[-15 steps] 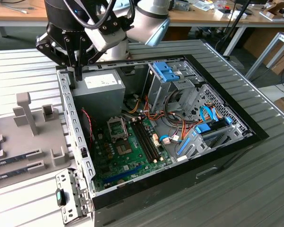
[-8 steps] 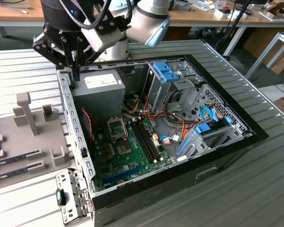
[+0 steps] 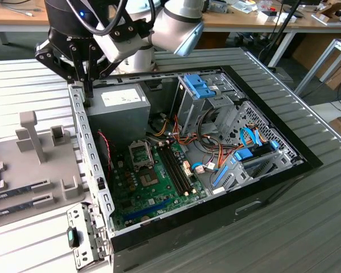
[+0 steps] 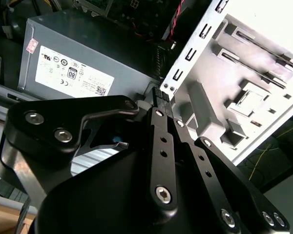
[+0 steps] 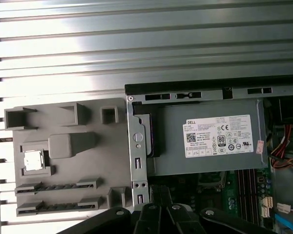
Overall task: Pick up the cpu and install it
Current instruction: 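Reach for the cpu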
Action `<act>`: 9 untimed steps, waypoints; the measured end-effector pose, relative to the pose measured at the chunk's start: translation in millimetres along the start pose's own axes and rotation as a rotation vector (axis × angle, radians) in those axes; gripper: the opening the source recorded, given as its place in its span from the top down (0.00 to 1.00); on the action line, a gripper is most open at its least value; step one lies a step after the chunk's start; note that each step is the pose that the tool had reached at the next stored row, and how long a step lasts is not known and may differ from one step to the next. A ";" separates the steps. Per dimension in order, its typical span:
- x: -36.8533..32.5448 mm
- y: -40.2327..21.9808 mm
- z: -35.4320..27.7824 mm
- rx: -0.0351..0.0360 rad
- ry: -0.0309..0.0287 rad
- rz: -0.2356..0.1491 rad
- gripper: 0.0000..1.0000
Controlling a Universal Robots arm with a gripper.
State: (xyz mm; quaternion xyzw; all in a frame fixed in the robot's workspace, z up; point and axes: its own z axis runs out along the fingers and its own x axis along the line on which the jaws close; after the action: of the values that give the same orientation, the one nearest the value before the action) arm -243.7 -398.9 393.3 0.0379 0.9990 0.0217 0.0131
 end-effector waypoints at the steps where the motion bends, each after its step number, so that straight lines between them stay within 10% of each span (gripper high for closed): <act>1: 0.5 0.0 0.0 0.0000 0.0000 0.000 0.89; 9: 8.0 -0.6 -0.2 0.0000 0.0000 0.000 0.89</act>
State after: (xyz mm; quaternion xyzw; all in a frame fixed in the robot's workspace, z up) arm -251.8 -398.9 393.3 0.0379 0.9990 0.0217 0.0131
